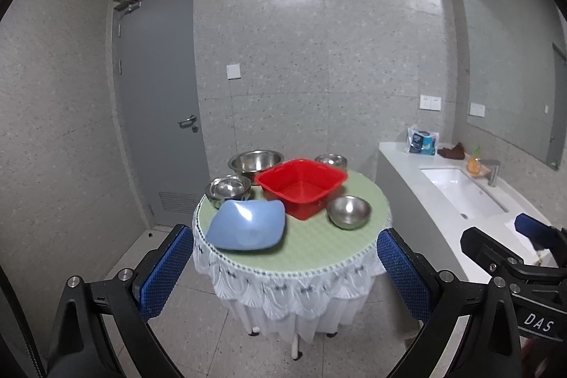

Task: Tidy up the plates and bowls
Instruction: 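Move both grippers toward the dishes on the green table, then grasp the rim of the large steel bowl with both grippers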

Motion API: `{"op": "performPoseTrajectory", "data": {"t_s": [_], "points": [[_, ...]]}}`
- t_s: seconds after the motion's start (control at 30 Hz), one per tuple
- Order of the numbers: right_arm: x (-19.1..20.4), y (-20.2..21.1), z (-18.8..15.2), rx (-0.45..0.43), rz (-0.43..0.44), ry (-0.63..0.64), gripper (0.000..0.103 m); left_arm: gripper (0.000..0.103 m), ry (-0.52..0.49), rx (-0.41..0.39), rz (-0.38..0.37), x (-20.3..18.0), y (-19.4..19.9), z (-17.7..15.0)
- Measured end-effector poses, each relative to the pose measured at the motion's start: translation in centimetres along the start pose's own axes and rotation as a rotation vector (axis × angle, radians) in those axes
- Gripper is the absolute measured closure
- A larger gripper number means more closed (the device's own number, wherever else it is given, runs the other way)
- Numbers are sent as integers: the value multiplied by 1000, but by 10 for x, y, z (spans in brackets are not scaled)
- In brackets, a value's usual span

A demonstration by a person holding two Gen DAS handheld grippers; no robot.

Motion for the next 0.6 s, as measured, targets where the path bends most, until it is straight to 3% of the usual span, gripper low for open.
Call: {"op": "performPoseTrajectory", "data": {"t_s": [0.33, 0.47, 0.6], "points": [[34, -134, 54, 61, 54, 10, 0, 1, 61, 68, 33, 68, -134, 59], [46, -209, 81, 108, 128, 15, 0, 1, 100, 151, 24, 97, -217, 93], [53, -294, 116, 156, 177, 37, 0, 1, 128, 214, 61, 118, -299, 134]]}}
Point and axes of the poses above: each gripper's, at about its wrist camera, not at the fingertips, and y roughly against the way its jaws point, x to its left, z to its top, the point moved 1 cm from there along -y, roughly the way its jaws point, and after that the axes turned 1 degree about -x, right-handed, at the moved point
